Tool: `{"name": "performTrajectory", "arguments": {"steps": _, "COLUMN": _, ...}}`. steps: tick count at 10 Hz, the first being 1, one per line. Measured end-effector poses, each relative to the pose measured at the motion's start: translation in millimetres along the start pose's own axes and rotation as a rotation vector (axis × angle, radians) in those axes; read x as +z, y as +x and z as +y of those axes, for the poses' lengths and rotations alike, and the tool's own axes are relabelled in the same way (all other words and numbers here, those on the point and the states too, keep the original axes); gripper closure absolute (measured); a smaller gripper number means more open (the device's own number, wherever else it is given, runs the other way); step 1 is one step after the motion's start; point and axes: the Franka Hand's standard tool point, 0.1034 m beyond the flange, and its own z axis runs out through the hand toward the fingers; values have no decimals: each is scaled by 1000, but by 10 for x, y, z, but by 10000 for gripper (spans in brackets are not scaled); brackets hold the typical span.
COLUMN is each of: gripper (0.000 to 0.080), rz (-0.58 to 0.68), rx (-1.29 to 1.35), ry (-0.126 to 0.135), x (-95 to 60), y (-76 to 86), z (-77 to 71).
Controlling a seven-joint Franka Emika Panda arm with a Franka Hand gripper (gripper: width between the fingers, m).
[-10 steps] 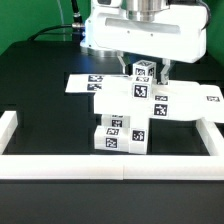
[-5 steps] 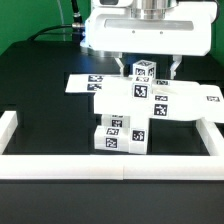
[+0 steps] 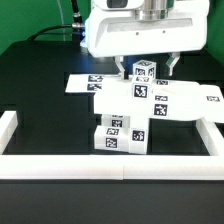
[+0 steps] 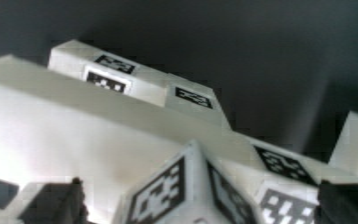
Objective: Assemble chair
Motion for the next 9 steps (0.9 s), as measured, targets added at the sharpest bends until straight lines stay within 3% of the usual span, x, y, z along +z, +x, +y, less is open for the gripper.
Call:
{"name": "performTrajectory", "arguments": {"steps": 7, "gripper": 151, "rz": -4, "rx": -366, "ry": -10, "x": -1, "y": -9, "z": 61}}
{"name": "performTrajectory", "arguments": {"steps": 9, "gripper": 425, "rz": -5, "rx": -357, "ry": -10, "x": 4, "y": -12, "z": 63}}
